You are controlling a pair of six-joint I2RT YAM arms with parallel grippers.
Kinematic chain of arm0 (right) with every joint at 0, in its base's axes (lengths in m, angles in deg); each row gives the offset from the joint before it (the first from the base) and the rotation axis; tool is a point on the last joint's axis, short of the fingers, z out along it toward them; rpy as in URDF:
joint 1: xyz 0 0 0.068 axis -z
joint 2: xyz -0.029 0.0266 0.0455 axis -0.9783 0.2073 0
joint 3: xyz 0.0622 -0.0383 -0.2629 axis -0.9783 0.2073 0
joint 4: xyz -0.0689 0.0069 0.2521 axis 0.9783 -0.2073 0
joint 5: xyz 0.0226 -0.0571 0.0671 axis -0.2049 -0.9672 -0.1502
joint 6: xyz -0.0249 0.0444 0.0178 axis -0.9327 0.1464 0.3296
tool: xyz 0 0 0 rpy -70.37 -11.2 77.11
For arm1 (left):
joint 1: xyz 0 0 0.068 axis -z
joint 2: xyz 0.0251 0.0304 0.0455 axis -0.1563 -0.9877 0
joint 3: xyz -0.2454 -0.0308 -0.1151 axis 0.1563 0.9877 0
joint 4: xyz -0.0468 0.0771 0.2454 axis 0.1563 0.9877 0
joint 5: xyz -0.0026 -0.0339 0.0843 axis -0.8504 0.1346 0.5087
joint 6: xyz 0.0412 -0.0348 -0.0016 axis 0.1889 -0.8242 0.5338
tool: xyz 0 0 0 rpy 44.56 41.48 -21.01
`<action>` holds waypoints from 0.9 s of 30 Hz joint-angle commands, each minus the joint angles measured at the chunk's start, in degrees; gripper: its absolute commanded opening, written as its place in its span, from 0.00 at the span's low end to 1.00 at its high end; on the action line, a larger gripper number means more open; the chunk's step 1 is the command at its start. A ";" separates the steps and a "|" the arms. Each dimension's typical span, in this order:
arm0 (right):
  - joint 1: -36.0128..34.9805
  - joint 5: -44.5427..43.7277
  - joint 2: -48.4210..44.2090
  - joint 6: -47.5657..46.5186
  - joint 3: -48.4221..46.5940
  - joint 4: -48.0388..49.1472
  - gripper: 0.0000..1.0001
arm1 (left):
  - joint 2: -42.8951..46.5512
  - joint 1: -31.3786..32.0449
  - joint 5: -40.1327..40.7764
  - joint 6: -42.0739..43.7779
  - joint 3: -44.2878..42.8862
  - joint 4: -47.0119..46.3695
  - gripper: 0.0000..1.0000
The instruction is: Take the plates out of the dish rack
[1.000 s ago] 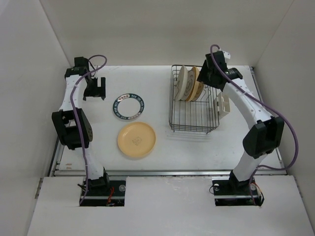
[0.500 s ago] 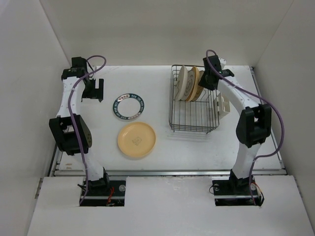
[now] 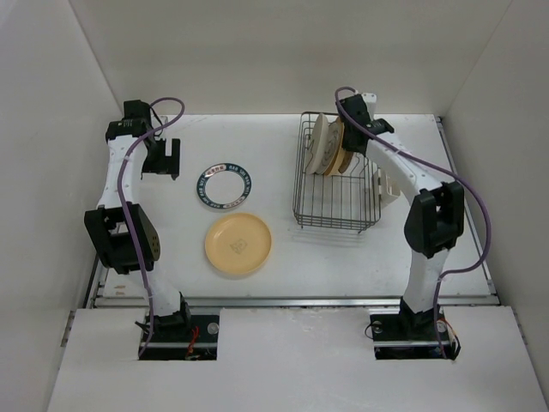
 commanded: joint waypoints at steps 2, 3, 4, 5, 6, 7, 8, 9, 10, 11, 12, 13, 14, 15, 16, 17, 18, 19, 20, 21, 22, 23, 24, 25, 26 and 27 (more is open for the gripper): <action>-1.60 -13.90 -5.31 -4.47 -8.20 -1.38 0.00 | 2.97 0.08 0.32 0.56 -0.49 1.64 0.94; -1.61 -15.75 -4.70 -5.25 -9.09 -2.44 0.00 | 2.97 0.60 -0.29 0.56 -1.01 2.16 0.94; -1.61 -17.95 -4.69 -5.26 -9.88 -3.50 0.00 | 2.97 0.60 -0.29 0.56 -1.01 2.16 0.94; -2.13 -20.32 -4.69 -5.26 -10.50 -4.47 0.00 | 3.49 0.60 -0.82 0.56 -1.01 2.16 0.94; -2.14 -24.60 -4.69 -5.26 -11.12 -6.22 0.00 | 3.50 0.60 -1.69 0.56 -1.01 2.16 0.94; -2.14 -26.56 -5.21 -5.78 -11.73 -6.75 0.00 | 3.50 0.60 -2.40 1.08 -0.49 2.16 0.94; -2.14 -29.45 -6.87 -5.79 -11.74 -6.76 0.00 | 4.19 0.60 -4.66 1.61 -0.49 2.16 0.94; -2.14 -30.09 -6.89 -5.79 -11.74 -6.76 0.00 | 4.72 0.60 -6.34 1.61 -0.49 2.16 0.94; -2.14 -30.10 -8.80 -5.79 -12.70 -6.76 0.00 | 4.73 0.60 -8.27 2.31 0.04 2.16 0.94; -2.14 -29.57 -9.78 -6.31 -13.23 -6.76 0.00 | 5.34 0.60 -10.47 2.32 0.04 2.16 0.94; -2.14 -28.52 -10.66 -6.32 -13.84 -6.76 0.00 | 5.95 0.60 -15.53 3.19 0.04 2.16 0.93; -2.14 -25.56 -11.45 -6.32 -15.15 -6.15 0.00 | 5.96 0.60 -18.54 3.72 0.04 2.16 0.85; -2.14 -23.96 -12.76 -6.32 -15.77 -6.15 0.00 | 5.96 0.60 -21.53 4.24 0.04 2.69 0.83; -2.14 -22.12 -12.78 -6.32 -16.48 -6.15 0.00 | 6.48 0.60 -27.74 4.95 0.04 2.69 0.83; -2.14 -17.66 -13.73 -6.32 -17.01 -5.62 0.00 | 6.48 0.60 -31.02 4.95 0.56 3.21 0.83; -2.14 -14.92 -14.96 -6.32 -17.01 -5.10 0.00 | 6.48 0.60 -34.27 5.74 0.57 3.22 0.83; -2.14 -11.93 -15.67 -6.32 -17.01 -4.39 0.00 | 6.48 0.60 -37.35 6.27 0.57 3.22 0.85; -2.14 -8.42 -16.55 -6.32 -15.97 -3.26 0.00 | 6.48 0.60 -42.60 6.27 1.09 3.22 0.86; -2.14 -0.64 -17.60 -6.32 -13.17 0.32 0.00 | 6.48 0.60 -44.74 6.27 1.10 3.22 0.86; -2.14 3.44 -19.70 -6.32 -11.32 2.62 0.00 | 6.48 0.60 -46.51 6.27 1.71 2.70 0.86; -2.66 7.48 -20.68 -6.32 -9.47 4.82 0.00 | 6.48 0.60 -49.48 6.27 1.71 2.69 0.86; -3.62 13.79 -21.47 -6.32 -6.32 8.41 0.00 | 6.48 0.60 -50.82 6.27 1.71 2.69 0.86; -4.33 16.20 -21.48 -6.32 -5.42 9.40 0.00 | 6.48 0.60 -52.14 6.27 1.71 2.17 0.86; -5.12 18.57 -21.48 -6.32 -4.54 10.19 0.00 | 6.48 0.60 -53.54 6.27 1.71 2.16 0.84; -5.65 21.55 -21.48 -6.32 -3.66 10.99 0.00 | 6.48 0.60 -56.43 6.27 2.32 2.16 0.84; -6.18 29.50 -21.48 -6.32 -1.04 13.60 0.00 | 6.48 0.60 -58.02 6.88 3.02 2.16 0.83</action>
